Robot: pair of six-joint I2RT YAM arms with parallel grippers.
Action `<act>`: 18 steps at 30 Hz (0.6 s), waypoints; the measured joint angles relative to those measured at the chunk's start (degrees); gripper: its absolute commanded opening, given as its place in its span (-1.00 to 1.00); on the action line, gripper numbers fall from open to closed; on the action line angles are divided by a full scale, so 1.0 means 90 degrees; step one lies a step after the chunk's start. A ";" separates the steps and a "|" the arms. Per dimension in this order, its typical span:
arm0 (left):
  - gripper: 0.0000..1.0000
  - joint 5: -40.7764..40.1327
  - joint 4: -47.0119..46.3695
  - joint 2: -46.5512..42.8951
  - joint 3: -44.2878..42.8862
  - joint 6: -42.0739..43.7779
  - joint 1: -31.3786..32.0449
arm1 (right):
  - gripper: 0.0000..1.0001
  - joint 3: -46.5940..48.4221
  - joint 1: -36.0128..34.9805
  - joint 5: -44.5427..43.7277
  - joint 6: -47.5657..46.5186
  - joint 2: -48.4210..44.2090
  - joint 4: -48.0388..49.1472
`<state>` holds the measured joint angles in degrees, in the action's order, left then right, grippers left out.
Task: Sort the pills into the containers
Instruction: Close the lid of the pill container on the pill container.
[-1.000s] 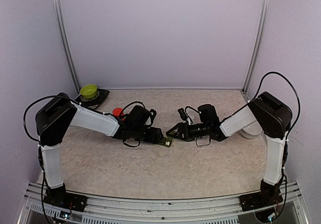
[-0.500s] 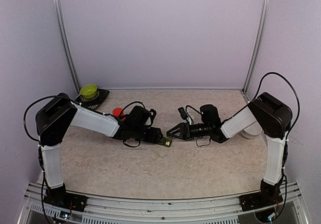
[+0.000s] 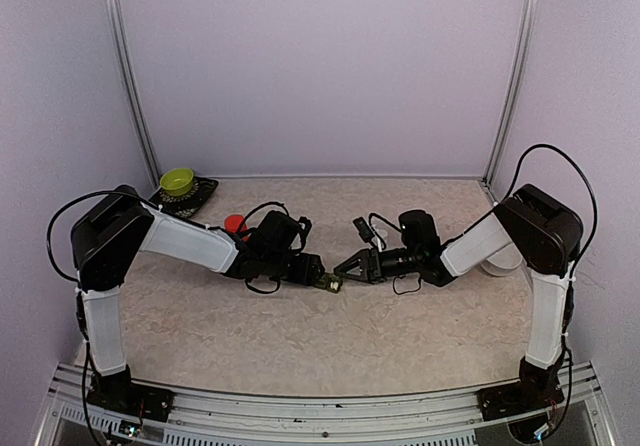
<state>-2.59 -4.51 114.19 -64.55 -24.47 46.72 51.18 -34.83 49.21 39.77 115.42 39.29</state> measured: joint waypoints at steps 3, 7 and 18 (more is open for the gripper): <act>0.45 -0.0034 0.0002 -0.0002 0.0002 -0.0010 0.0000 | -0.16 0.0104 -0.0044 0.0032 -0.0056 0.0017 -0.0192; 0.45 -0.0070 0.0002 -0.0002 0.0002 -0.0022 0.0000 | -0.36 0.0279 -0.0129 0.0061 -0.0126 0.0129 -0.0386; 0.44 -0.0097 0.0010 -0.0007 0.0002 -0.0022 0.0002 | -0.69 0.0600 -0.0172 0.0022 -0.0233 0.0403 -0.1112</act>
<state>-3.46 -4.43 114.13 -64.53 -24.67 46.74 56.58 -36.38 49.41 37.67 119.04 29.28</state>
